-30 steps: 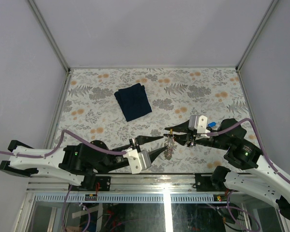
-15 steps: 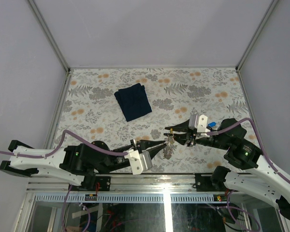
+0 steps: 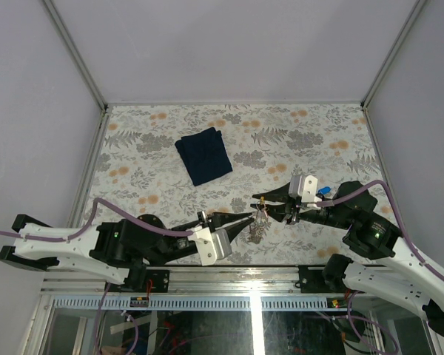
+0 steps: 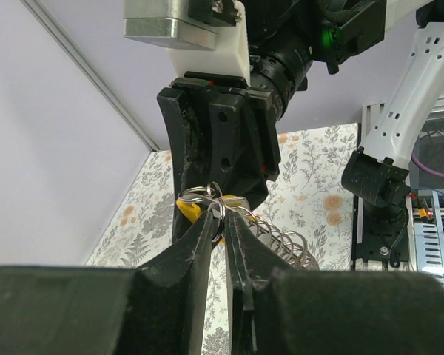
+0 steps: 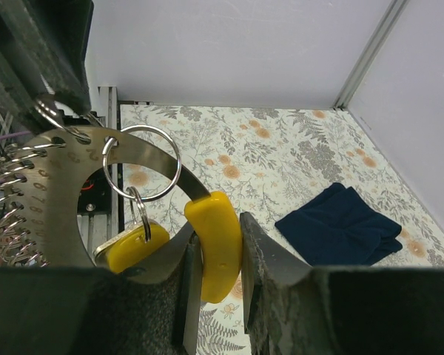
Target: Put the keys on the keyring
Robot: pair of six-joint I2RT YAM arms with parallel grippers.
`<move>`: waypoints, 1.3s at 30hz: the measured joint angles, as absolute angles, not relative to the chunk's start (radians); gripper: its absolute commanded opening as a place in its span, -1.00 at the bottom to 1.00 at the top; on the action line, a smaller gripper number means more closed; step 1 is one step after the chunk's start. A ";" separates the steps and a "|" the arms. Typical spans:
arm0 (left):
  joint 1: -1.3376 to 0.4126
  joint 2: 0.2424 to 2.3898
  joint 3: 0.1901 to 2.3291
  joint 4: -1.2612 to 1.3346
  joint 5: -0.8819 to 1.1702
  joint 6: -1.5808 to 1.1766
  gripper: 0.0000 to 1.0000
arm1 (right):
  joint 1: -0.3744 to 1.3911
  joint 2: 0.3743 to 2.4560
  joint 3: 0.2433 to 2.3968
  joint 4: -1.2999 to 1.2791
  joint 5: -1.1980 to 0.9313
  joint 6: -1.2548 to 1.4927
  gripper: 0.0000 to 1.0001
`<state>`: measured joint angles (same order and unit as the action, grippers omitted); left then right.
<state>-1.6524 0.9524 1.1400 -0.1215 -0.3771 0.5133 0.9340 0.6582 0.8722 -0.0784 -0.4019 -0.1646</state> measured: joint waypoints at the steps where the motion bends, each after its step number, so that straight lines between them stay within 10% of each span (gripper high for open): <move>1: -1.652 0.952 1.143 -0.121 -0.379 0.513 -0.75 | 0.934 0.658 0.872 -0.078 -0.403 -0.165 -0.83; 24: -1.652 0.964 1.150 -0.123 -0.408 0.518 -0.58 | 0.934 0.658 0.872 -0.078 -0.414 -0.165 -0.81; 39: -1.652 0.971 1.152 -0.123 -0.403 0.521 -1.00 | 0.934 0.654 0.872 -0.085 -0.418 -0.166 -0.78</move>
